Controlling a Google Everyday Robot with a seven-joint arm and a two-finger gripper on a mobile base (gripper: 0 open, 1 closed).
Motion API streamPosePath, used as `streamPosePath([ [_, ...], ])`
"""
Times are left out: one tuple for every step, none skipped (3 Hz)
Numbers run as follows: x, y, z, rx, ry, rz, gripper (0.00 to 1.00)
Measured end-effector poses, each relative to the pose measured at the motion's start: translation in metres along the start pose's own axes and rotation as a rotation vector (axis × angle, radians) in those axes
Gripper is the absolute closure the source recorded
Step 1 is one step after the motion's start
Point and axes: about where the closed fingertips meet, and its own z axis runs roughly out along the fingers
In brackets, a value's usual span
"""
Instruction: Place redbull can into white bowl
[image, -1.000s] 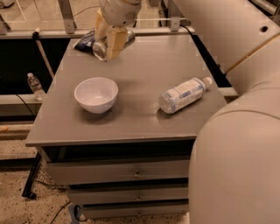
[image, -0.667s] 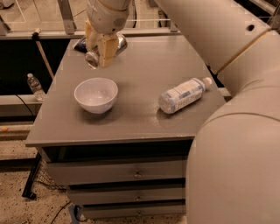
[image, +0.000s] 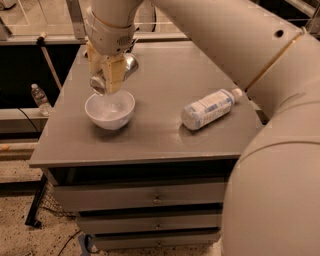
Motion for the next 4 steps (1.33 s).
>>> streamPosePath([
  [-0.0095, 0.0104, 0.0085, -0.027, -0.006, 0.007, 1.0],
  [-0.0109, 0.0107, 0.0113, -0.029, -0.007, 0.006, 0.86],
  [-0.0116, 0.0098, 0.0131, -0.028, -0.009, 0.005, 0.62],
  [-0.0122, 0.0089, 0.0148, -0.027, -0.01, 0.004, 0.39],
])
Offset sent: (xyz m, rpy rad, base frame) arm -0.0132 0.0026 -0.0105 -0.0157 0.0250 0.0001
